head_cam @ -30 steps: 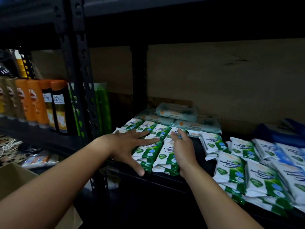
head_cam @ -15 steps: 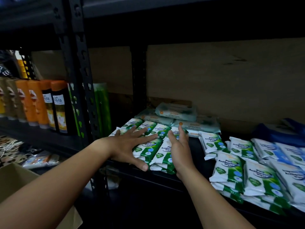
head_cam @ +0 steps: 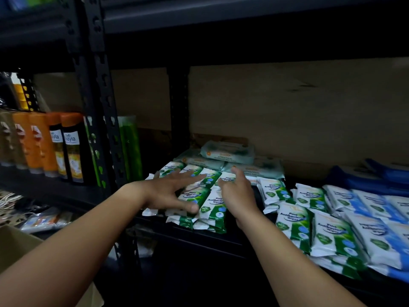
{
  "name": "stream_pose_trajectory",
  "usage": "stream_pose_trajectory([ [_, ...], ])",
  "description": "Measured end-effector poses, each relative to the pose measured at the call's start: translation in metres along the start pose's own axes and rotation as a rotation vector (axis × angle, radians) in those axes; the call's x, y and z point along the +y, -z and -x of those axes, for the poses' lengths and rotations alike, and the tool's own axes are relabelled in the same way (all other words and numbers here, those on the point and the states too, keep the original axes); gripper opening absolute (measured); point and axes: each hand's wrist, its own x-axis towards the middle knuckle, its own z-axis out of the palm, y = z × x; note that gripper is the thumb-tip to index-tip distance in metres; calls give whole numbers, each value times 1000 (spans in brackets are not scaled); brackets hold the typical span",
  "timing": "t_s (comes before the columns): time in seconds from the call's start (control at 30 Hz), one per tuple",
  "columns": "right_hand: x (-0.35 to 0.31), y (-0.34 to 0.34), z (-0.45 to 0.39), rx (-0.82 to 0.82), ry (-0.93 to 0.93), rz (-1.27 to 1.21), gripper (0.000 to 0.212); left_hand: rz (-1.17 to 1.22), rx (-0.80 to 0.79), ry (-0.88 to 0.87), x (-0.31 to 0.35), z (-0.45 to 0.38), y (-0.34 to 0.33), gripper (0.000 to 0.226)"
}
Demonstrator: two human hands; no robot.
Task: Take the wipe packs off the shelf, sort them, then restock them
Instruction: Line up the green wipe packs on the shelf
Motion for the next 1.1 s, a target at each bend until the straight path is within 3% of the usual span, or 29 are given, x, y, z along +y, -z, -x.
stream_pose_trajectory([
  [0.23, -26, 84, -4, 168, 154, 362, 22, 36, 283, -282, 66, -43, 1, 73],
  [0.33, -18, 129, -14, 197, 102, 616, 17, 64, 362, -268, 103, -66, -3, 53],
  [0.4, -11, 153, -20, 137, -3, 803, 26, 143, 391, -230, 124, -81, -6, 43],
  [0.5, -2, 169, -19, 51, -143, 945, 30, 145, 342, -185, 154, -102, -12, 43],
  [0.73, 9, 176, -14, 77, -144, 1029, 28, 243, 265, -33, 198, -137, -40, 43],
  [1.1, 30, 178, -30, 49, -182, 841, 32, 442, 337, 97, 196, -142, -42, 28],
])
